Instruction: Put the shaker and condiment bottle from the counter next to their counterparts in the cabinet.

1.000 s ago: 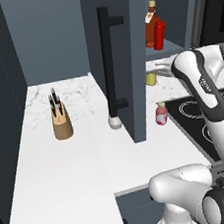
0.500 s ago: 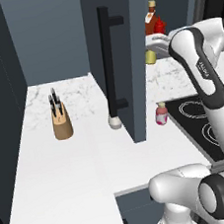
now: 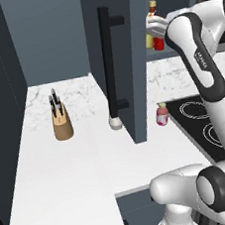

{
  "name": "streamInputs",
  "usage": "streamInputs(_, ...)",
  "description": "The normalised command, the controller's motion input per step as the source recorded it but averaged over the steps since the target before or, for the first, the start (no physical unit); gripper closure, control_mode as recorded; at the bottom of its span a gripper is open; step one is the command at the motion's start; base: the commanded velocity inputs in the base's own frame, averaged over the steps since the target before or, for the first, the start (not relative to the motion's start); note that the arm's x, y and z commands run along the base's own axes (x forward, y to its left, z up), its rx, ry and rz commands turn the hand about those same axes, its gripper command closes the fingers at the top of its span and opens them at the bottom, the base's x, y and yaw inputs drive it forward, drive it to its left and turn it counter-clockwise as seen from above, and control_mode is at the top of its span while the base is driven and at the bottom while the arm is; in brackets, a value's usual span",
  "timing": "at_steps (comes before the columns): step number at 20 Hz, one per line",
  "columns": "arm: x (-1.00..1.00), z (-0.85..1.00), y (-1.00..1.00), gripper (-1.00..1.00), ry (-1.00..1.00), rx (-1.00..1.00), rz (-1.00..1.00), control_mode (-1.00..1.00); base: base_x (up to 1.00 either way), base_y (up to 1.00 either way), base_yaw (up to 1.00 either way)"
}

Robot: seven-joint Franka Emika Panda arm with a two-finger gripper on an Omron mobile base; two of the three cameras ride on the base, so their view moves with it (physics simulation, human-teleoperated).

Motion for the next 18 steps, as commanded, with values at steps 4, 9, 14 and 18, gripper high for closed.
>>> streamInputs(4,-0.13,-0.06,0.34,1.0,-0.28,-0.09,0.0,-1.0,0.0,0.0,0.0)
streamInputs(9,0.18,-0.01,0.13,1.0,-0.03,-0.05,0.01,-1.0,0.0,0.0,0.0)
streamInputs(14,0.61,0.0,0.09,1.0,0.06,-0.01,0.0,-1.0,0.0,0.0,0.0)
streamInputs(18,0.69,0.03,0.04,1.0,0.07,0.0,-0.01,-1.0,0.0,0.0,0.0)
